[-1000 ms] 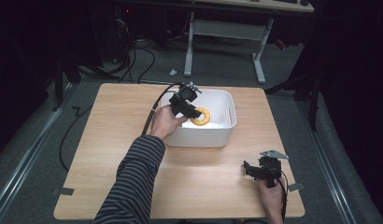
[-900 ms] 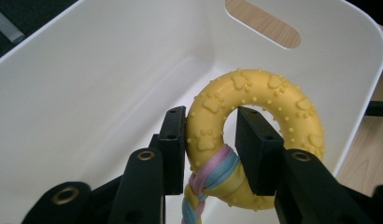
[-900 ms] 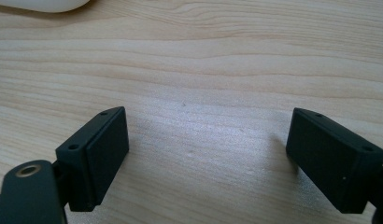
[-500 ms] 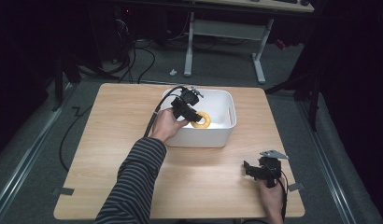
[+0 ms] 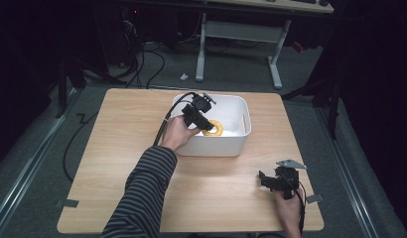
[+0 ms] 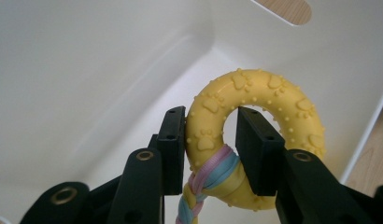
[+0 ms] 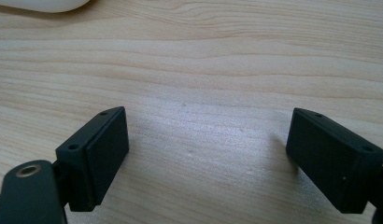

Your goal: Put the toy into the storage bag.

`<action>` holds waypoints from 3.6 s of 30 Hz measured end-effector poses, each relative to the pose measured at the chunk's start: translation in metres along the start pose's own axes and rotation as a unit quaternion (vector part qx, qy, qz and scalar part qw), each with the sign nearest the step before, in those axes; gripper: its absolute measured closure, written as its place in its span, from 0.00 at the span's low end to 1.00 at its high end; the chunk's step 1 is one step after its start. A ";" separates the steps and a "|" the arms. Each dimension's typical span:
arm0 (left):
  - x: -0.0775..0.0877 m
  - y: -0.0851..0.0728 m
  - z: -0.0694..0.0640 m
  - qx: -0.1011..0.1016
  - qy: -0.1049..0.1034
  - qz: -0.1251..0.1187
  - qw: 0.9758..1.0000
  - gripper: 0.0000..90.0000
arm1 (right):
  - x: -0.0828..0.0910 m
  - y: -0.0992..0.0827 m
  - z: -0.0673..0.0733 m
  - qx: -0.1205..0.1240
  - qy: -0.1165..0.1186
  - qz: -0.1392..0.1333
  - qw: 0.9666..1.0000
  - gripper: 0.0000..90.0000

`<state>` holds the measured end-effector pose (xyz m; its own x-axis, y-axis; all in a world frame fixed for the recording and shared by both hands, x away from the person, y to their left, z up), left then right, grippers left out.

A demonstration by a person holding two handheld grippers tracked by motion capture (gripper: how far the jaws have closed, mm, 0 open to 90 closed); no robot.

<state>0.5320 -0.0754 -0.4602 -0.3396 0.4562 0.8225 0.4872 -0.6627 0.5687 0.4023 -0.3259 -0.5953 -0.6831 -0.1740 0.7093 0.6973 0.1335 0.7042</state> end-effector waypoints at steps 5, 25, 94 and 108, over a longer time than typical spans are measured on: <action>-0.001 -0.002 0.001 0.010 -0.006 0.003 1.000 0.68 | 0.000 0.000 0.000 0.000 0.000 0.000 1.000 0.14; 0.041 -0.002 0.007 0.014 0.012 -0.064 0.998 0.48 | 0.000 0.000 0.000 0.000 0.000 0.000 1.000 0.15; 0.110 -0.151 0.031 0.157 0.049 -0.187 0.969 0.43 | 0.001 -0.001 0.001 -0.002 -0.001 0.000 1.000 0.15; 0.095 -0.179 0.029 0.169 0.069 -0.172 0.968 0.41 | 0.001 -0.001 0.001 -0.002 -0.001 0.001 1.000 0.15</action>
<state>0.4357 0.1043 -0.4837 -0.6219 0.5165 0.5886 0.5533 -0.2422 0.7970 0.4011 -0.3254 -0.5952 -0.6825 -0.1727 0.7102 0.6991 0.1292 0.7032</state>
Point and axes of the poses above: each handheld gripper's, and its own axes: x roughly backward along the jaws, y roughly out of its top, z roughly to its left, the point moved 9 cm from there along -x, roughly forward along the jaws, and after that the axes turned 4 degrees about y, right-handed, at the moved point
